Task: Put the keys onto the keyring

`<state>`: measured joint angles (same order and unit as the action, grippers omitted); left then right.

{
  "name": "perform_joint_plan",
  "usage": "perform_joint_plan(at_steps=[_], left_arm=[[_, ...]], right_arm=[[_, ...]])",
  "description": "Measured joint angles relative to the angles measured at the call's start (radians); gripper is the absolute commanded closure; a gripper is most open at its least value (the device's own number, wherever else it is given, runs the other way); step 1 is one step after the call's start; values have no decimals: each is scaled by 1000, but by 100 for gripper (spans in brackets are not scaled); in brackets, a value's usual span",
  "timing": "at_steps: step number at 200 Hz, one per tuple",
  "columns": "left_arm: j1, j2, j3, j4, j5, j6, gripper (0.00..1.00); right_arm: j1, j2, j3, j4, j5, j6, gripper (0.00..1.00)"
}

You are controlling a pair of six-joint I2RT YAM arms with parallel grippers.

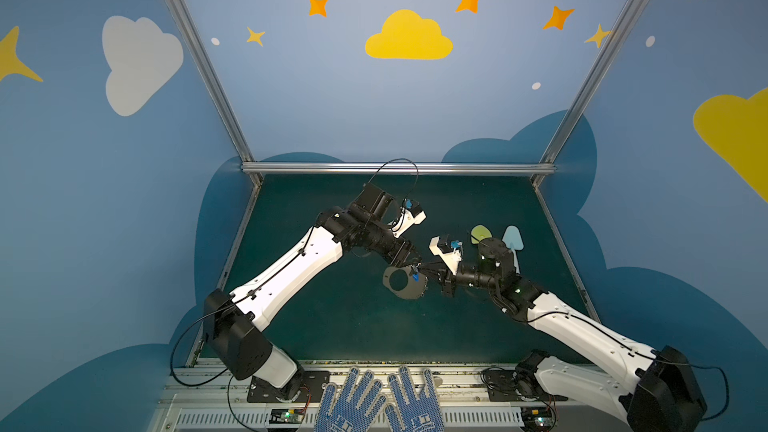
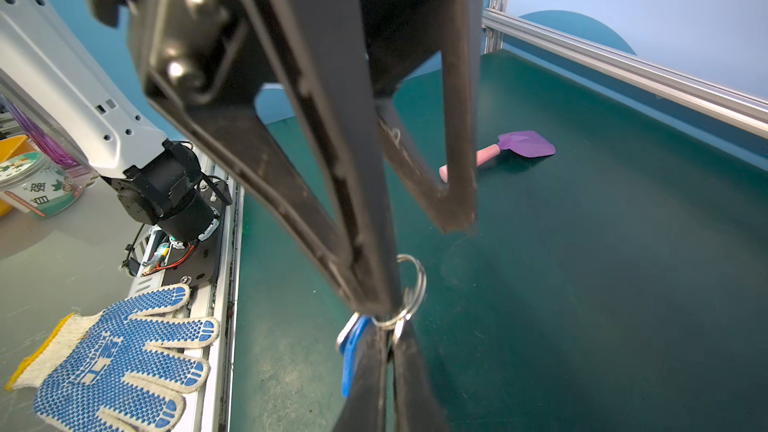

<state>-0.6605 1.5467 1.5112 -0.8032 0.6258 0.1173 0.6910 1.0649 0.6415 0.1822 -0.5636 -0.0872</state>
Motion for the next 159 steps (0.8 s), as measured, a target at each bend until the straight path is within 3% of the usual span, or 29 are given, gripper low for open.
perform_joint_plan(at_steps=[32, 74, 94, 127, 159], left_arm=[[0, 29, 6, -26, 31, 2, 55], [0, 28, 9, -40, 55, 5, 82], [2, 27, 9, -42, 59, 6, 89], [7, 21, 9, -42, 61, 5, 96], [18, -5, -3, -26, 66, -3, 96]], right_arm=[[4, -1, 0, 0, -2, 0, 100], [4, -8, 0, 0, -2, -1, 100], [4, -11, 0, -11, 2, -1, 100], [5, -11, 0, -18, 7, -2, 100], [5, -20, 0, -2, 14, -4, 100]])
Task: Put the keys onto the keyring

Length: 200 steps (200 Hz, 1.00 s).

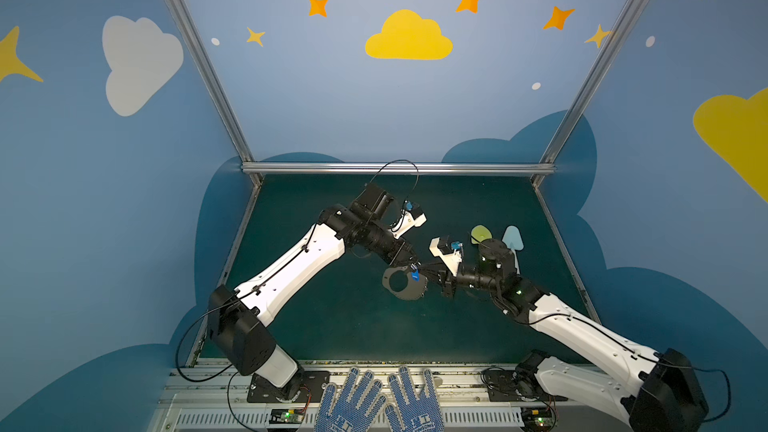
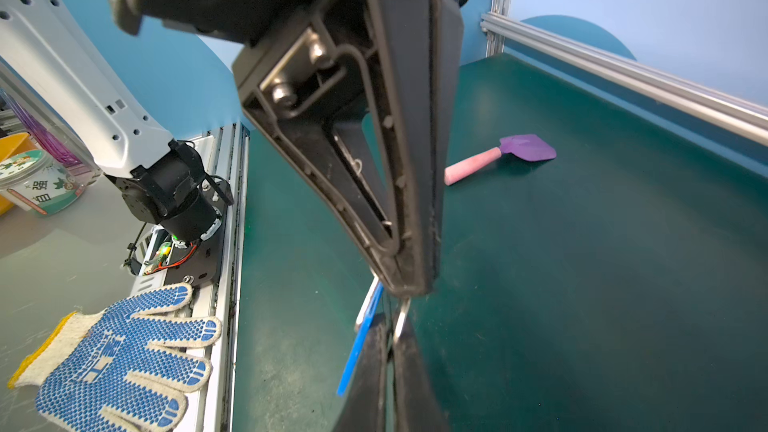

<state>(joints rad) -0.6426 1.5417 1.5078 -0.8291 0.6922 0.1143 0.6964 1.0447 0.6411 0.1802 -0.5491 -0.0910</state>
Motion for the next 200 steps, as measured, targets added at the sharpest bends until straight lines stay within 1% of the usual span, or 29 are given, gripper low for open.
perform_joint_plan(at_steps=[41, 73, 144, 166, 200], left_arm=[[35, -79, -78, 92, 72, -64, 96], [54, -99, -105, 137, 120, -117, 96], [71, -99, -135, 208, 177, -241, 96], [72, -99, -145, 222, 188, -267, 96], [74, -93, -162, 261, 199, -300, 96]], right_arm=[[13, -23, 0, 46, 10, -1, 100], [43, -30, 0, 64, 39, -23, 100], [145, -27, 16, 48, 204, -122, 100], [169, -12, 37, 28, 256, -160, 100], [195, 6, 59, 9, 327, -181, 100]])
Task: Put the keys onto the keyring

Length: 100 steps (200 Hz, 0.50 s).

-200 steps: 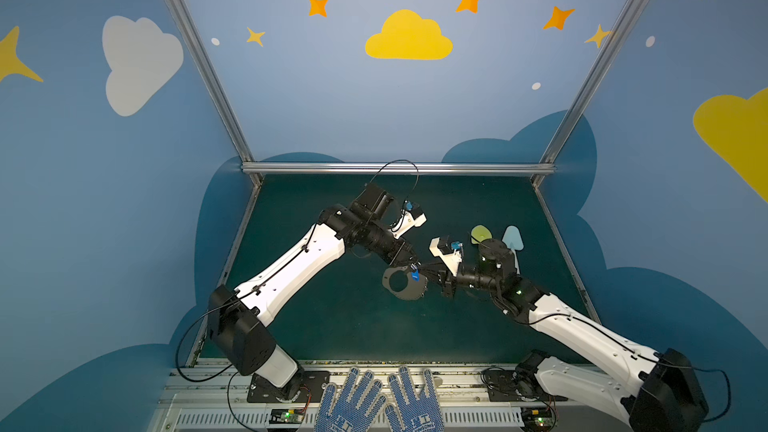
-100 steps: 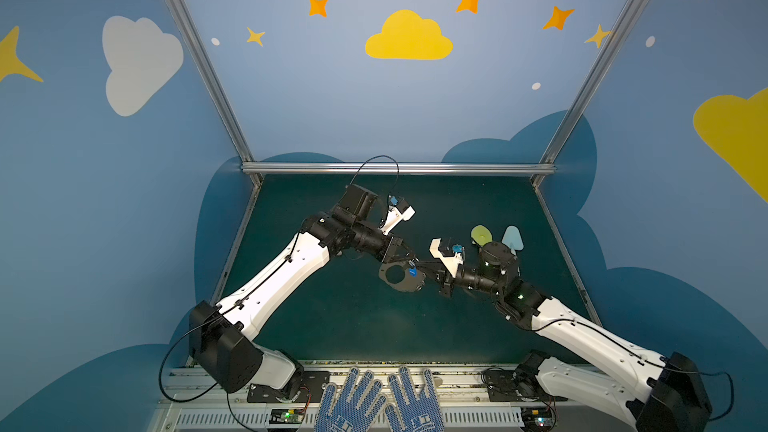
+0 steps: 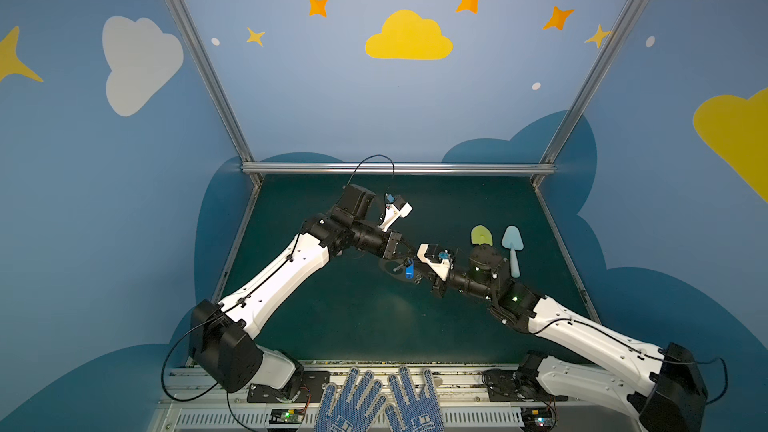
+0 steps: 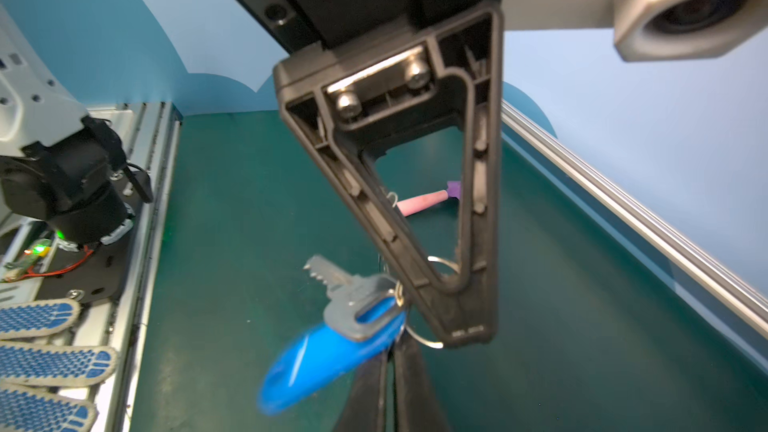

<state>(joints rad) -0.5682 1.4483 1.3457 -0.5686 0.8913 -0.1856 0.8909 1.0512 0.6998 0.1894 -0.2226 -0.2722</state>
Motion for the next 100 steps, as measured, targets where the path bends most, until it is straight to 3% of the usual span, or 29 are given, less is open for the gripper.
perform_joint_plan(at_steps=[45, 62, 100], left_arm=[[-1, 35, -18, 26, -30, -15, 96], [-6, 35, -35, 42, -41, -19, 84], [-16, 24, -50, 102, -37, -29, 79]], right_arm=[[10, 33, 17, -51, 68, -21, 100], [15, 35, 16, -68, 78, -21, 100], [52, 33, 16, -69, 82, -32, 100]])
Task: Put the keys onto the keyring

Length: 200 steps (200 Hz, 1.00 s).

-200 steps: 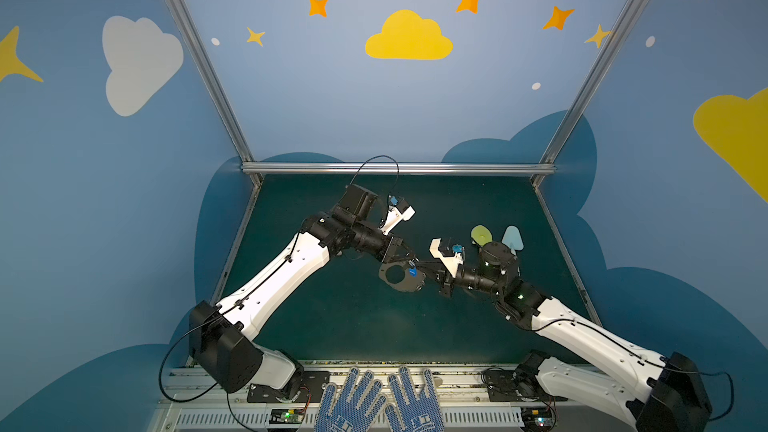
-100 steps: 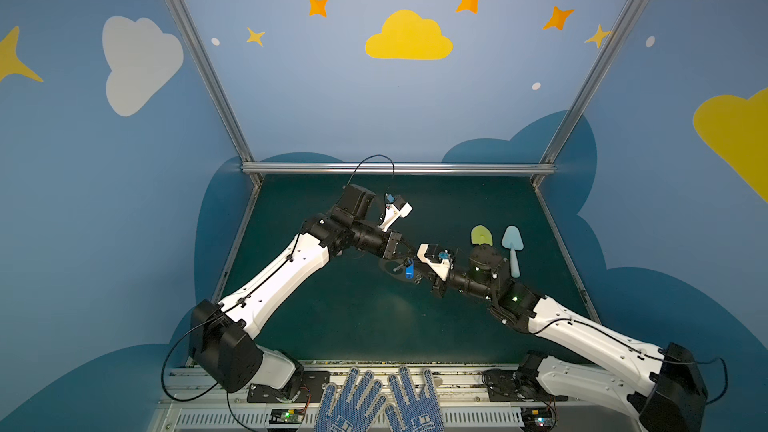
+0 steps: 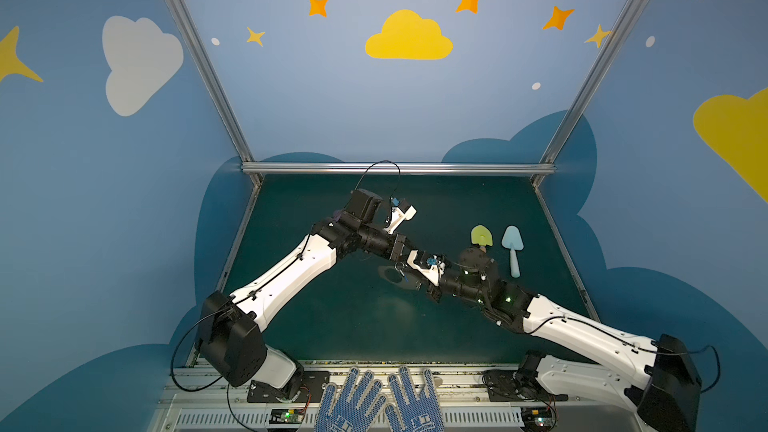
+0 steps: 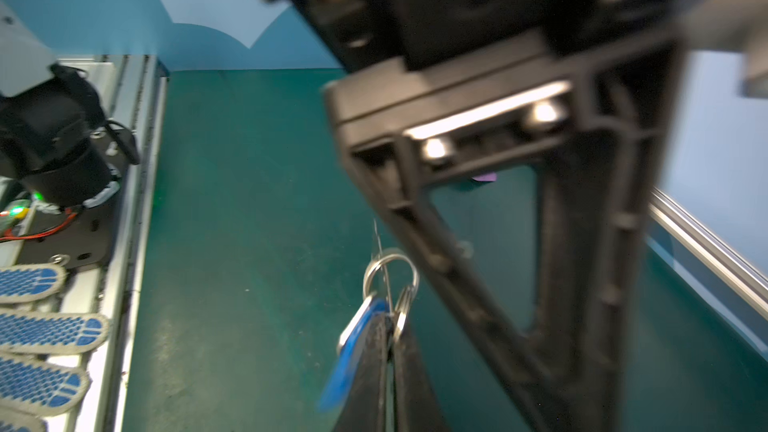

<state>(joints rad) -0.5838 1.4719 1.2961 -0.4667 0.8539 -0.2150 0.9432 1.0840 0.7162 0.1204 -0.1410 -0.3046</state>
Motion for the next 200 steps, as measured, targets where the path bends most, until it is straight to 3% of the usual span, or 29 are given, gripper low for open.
perform_joint_plan(at_steps=[75, 157, 185, 200], left_arm=[[57, -127, -31, -18, -10, 11, 60], [57, -111, -84, -101, 84, 68, 52], [58, -111, -85, -98, 115, 76, 55], [58, -111, -85, -98, 131, 79, 64]], right_arm=[[1, -51, -6, -27, 45, -35, 100], [-12, -98, -34, -12, 3, -25, 100], [-25, -119, -52, 6, -8, -7, 100], [-33, -122, -64, 11, -14, 6, 100]])
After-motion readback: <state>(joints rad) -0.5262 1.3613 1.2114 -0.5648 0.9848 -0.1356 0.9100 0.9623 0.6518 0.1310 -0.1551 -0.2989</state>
